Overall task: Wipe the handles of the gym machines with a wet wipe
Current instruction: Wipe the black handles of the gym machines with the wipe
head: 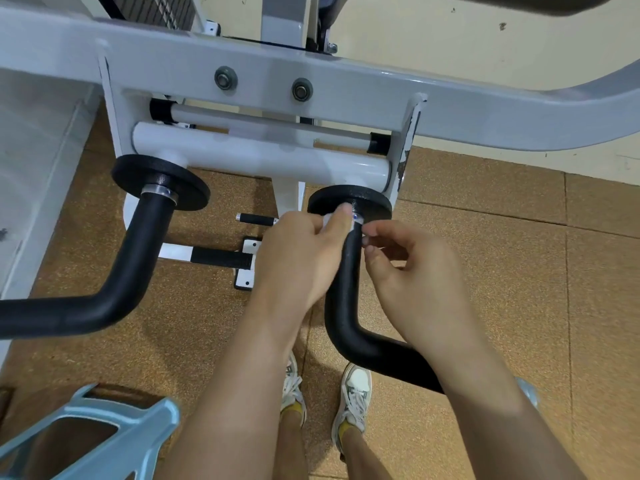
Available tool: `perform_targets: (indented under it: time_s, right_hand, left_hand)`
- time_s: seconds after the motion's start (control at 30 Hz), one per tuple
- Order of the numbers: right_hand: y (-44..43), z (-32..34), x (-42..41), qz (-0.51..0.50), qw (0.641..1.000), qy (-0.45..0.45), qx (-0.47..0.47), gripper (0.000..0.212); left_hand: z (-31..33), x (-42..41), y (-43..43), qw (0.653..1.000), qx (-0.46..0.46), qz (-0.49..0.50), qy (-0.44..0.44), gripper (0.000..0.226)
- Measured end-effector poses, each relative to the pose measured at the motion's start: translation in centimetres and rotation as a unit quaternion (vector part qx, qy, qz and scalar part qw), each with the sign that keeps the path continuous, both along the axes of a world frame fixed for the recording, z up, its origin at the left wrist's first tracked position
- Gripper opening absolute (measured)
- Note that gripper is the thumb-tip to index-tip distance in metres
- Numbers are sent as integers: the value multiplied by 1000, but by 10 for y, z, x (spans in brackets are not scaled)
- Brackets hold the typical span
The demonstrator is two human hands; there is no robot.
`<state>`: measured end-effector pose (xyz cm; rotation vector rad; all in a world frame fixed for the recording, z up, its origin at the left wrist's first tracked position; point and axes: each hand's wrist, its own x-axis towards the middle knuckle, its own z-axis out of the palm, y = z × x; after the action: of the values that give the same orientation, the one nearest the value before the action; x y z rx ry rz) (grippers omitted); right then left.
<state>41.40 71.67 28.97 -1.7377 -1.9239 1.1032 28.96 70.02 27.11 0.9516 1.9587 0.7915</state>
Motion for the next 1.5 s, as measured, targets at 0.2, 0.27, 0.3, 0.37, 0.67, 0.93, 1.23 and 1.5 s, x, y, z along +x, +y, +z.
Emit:
perform_targets:
  time_s: [0.2, 0.27, 0.3, 0.37, 0.67, 0.93, 1.23, 1.5]
  right_hand:
    - [-7, 9, 4, 63, 998, -27, -16, 32]
    - [-17, 13, 7, 108, 992, -57, -23, 41]
    - [-21, 15, 8, 129, 989, -72, -22, 43]
    - [-25, 17, 9, 159, 983, -93, -10, 42]
    - [-21, 27, 26, 155, 982, -15, -109, 24]
    - [-29, 29, 28, 161, 982, -1, -94, 19]
    - [-46, 36, 41, 138, 990, 5, 14, 23]
    - [-79, 35, 72, 57, 990, 121, -39, 19]
  left_hand:
    - [-11, -3, -22, 992, -22, 50, -112, 52]
    - [-6, 1, -37, 991, -38, 46, -120, 50]
    - [-4, 3, -38, 990, -39, 50, -129, 49]
    - [-2, 5, -28, 990, -22, 61, -128, 50]
    - [1, 16, -61, 980, -64, 107, -154, 57]
    - [9, 32, -58, 981, -18, 140, -134, 52]
    - [12, 56, -76, 949, -29, 260, -174, 55]
    - [20, 100, -112, 927, -28, 320, -192, 46]
